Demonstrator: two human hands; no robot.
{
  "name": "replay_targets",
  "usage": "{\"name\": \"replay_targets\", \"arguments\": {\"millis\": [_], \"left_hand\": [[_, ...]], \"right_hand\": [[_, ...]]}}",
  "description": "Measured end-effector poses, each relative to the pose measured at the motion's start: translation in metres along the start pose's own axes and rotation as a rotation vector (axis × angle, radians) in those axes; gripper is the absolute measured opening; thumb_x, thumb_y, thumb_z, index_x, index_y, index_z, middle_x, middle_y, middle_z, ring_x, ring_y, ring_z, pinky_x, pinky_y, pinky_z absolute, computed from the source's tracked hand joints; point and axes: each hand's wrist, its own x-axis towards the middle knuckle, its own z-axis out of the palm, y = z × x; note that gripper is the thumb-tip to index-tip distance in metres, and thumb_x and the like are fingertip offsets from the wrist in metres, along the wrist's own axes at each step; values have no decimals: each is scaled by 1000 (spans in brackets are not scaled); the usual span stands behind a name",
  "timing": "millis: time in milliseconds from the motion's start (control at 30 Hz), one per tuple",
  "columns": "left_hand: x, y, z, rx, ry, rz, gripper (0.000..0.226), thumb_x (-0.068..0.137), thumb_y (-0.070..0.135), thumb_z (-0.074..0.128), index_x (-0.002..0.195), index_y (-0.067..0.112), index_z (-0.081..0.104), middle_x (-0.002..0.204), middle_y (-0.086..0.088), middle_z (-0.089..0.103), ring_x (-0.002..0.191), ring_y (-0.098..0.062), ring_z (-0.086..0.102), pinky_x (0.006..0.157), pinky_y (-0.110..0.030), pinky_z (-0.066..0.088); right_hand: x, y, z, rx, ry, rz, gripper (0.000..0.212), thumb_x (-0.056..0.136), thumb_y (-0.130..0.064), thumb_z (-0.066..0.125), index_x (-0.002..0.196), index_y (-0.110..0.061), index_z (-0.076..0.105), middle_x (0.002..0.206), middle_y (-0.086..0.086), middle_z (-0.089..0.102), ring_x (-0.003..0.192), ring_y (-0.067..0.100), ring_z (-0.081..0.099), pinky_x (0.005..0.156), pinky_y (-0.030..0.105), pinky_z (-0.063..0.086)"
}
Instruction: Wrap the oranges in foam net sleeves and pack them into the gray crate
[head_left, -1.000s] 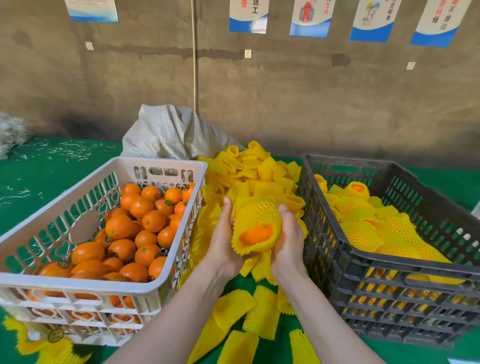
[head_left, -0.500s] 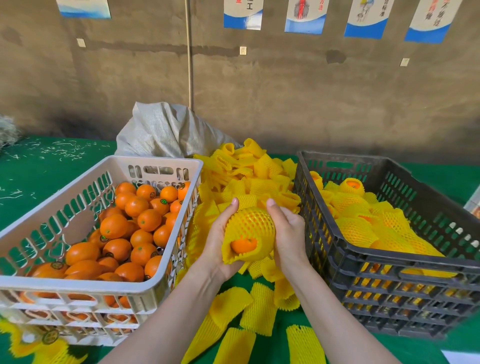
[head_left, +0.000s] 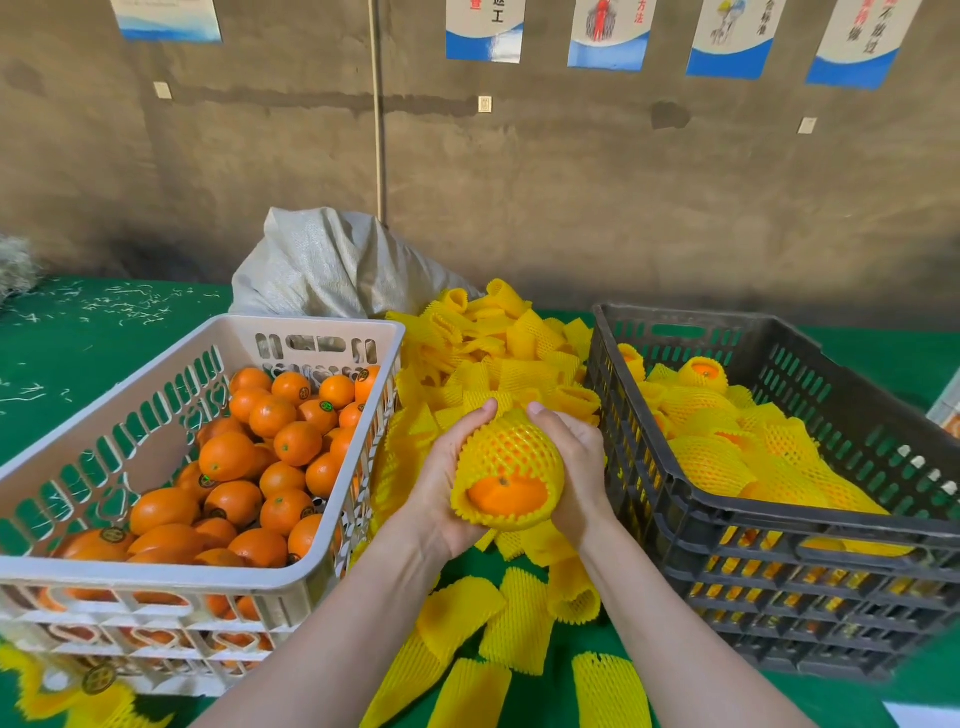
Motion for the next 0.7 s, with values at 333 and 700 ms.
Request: {"name": "replay_targets", "arguments": {"millis": [333,700], "left_hand": [[-2,0,-2,387,234,515,40,70,50,60,95,19,63,107,-8,66,108,-30,61,95,-48,47],[-1,-2,-3,544,220,201,35,91,61,33,88,35,56,82,18,64,74,-1,63,53,-23,53]], "right_hand": [[-18,12,-2,262,-259,508,56,69,-65,58,111,-29,66,109,7,70,103,29,65,94,57,45],[-23,13,-10,46,-151,147,75,55,-30,79,123,-35,47,130,4,56,117,22,56,97,44,49]]}}
